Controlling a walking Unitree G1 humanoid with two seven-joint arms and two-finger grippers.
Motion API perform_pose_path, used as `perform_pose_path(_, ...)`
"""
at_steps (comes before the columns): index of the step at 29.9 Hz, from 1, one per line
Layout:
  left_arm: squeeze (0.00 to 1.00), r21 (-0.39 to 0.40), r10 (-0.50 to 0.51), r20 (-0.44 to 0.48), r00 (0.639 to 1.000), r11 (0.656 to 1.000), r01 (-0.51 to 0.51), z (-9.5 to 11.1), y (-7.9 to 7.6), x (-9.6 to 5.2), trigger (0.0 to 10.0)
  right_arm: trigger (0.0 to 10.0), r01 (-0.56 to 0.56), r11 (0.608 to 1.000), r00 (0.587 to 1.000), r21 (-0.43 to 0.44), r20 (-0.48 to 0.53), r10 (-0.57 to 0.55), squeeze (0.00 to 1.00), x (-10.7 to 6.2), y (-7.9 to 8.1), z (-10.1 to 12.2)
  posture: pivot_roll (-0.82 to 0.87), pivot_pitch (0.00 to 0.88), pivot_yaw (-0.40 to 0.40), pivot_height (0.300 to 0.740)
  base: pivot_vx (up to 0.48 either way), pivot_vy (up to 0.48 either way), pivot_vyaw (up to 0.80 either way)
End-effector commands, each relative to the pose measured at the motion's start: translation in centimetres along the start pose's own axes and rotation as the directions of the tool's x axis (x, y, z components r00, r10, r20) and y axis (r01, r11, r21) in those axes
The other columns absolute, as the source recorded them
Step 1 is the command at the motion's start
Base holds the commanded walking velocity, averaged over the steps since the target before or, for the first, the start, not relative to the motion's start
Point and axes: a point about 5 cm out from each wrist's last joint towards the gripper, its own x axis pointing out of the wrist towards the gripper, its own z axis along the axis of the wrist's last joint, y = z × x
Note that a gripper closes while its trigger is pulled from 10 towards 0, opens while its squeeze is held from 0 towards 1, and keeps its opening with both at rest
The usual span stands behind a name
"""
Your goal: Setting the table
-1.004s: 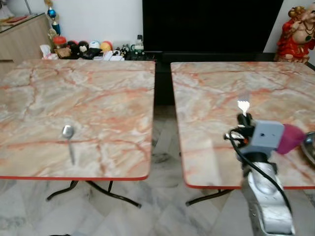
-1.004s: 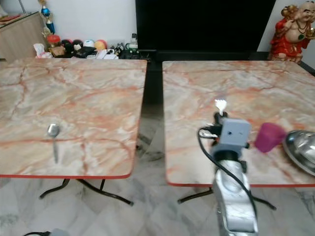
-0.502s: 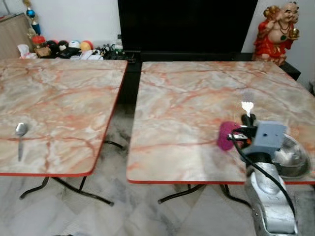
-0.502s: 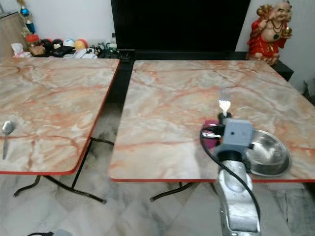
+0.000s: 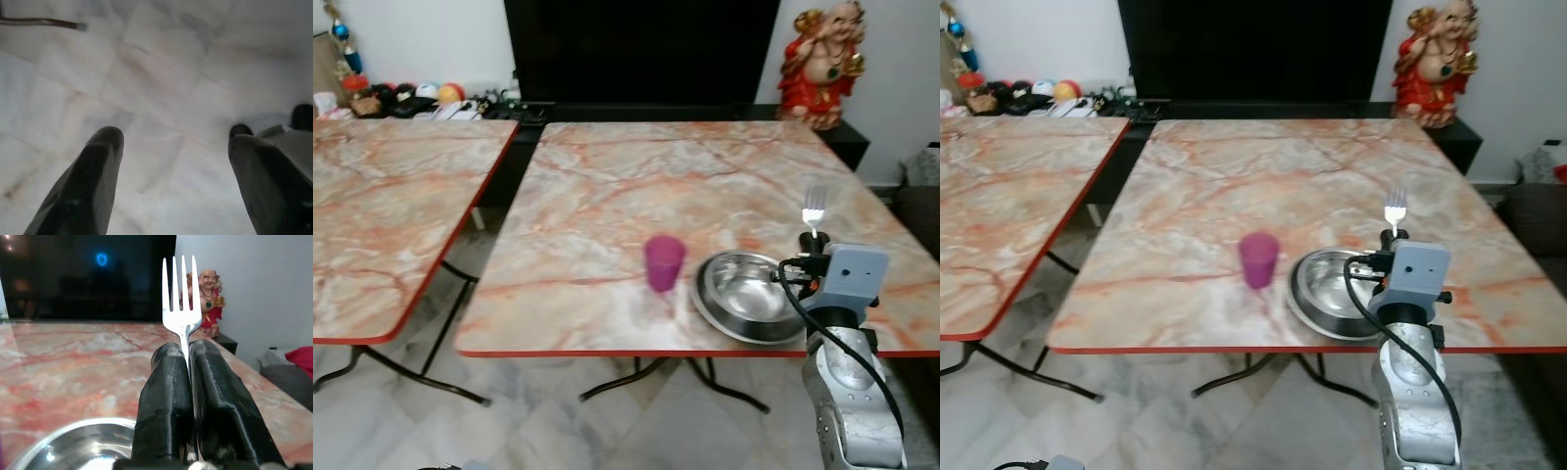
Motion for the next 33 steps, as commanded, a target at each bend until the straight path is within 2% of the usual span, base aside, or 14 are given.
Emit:
perform_pose_path(1,0.00,0.004,0.001,-0.042,0.999,1.000,0.000,-1.02,0.07,-0.22,10.0,10.0,-0.016,1.000,1.000,0.004,0.022,0.016,0.00,0.13,0.45,0.59,-0.05,0.051,0.017,0.740,0.000,0.000,0.00)
perform_pose_path(20,0.00,-0.025,0.005,-0.038,0.999,1.000,-0.006,-1.17,-0.05,-0.26,10.0,10.0,-0.020,1.000,1.000,0.000,0.025,0.020,0.00,0.24,0.44,0.66,-0.05,0.051,0.008,0.740,0.000,0.000,0.00)
perform_pose_path(33,0.00,-0.032,0.005,-0.053,0.999,0.999,-0.007,-1.68,0.22,-0.43,10.0,10.0,-0.022,1.000,0.999,0.003,0.031,0.022,0.00,0.35,0.53,0.77,-0.05,0.051,0.009,0.740,0.281,0.000,0.00)
